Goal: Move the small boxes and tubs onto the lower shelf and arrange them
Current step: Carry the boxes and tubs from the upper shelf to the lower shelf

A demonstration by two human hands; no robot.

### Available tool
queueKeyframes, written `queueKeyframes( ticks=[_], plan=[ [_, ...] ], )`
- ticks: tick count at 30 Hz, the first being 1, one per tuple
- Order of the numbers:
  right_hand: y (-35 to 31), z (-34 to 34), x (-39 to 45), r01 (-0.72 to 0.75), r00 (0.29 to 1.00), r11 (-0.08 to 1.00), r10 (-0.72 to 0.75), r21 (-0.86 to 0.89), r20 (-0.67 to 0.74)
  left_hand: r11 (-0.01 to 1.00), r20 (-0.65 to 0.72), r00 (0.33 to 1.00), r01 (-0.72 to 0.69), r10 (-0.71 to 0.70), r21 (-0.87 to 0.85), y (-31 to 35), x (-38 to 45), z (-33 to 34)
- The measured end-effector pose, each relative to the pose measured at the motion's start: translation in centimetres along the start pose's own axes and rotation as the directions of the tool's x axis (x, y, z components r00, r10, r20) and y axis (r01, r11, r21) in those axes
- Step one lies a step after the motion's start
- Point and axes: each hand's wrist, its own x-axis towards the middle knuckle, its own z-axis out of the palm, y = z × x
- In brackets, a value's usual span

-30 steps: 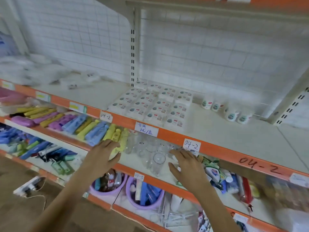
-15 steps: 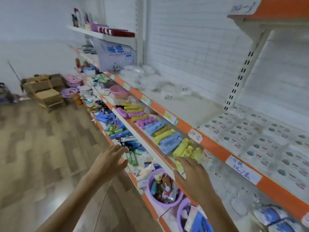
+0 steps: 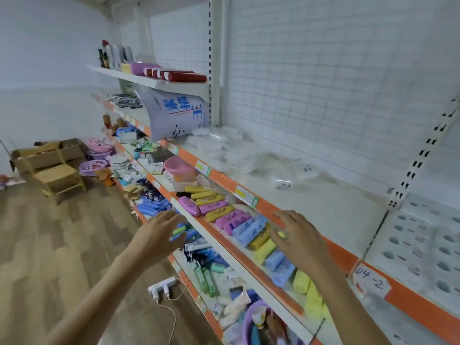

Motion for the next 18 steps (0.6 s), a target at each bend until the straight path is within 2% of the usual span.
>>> queueKeyframes(
  ticks=[6, 12, 15, 18],
  plan=[
    [3.1, -1.8, 6.6, -0.083, 0.990, 0.993, 0.073, -0.085, -0.118, 0.985, -0.032, 0.989, -0.146, 0.143, -0.088, -1.1, 11.1, 1.5],
    [9.5, -2.0, 13.7, -0.223, 0.967, 0.963, 0.199, -0.152, -0.159, 0.937, -0.091, 0.942, -0.333, 0.324, -0.103, 1.7, 23.0, 4.4],
    [13.0, -1.4, 17.2, -0.280, 0.952, 0.951, 0.257, -0.129, -0.169, 0.898, -0.041, 0.920, -0.389, 0.389, -0.205, 3.8, 28.5, 6.7],
    [16.0, -0.4, 20.7, -0.330, 0.939, 0.935, 0.312, -0.128, -0.142, 0.850, 0.060, 0.869, -0.462, 0.491, -0.253, 6.3, 32.9, 9.3]
  ],
)
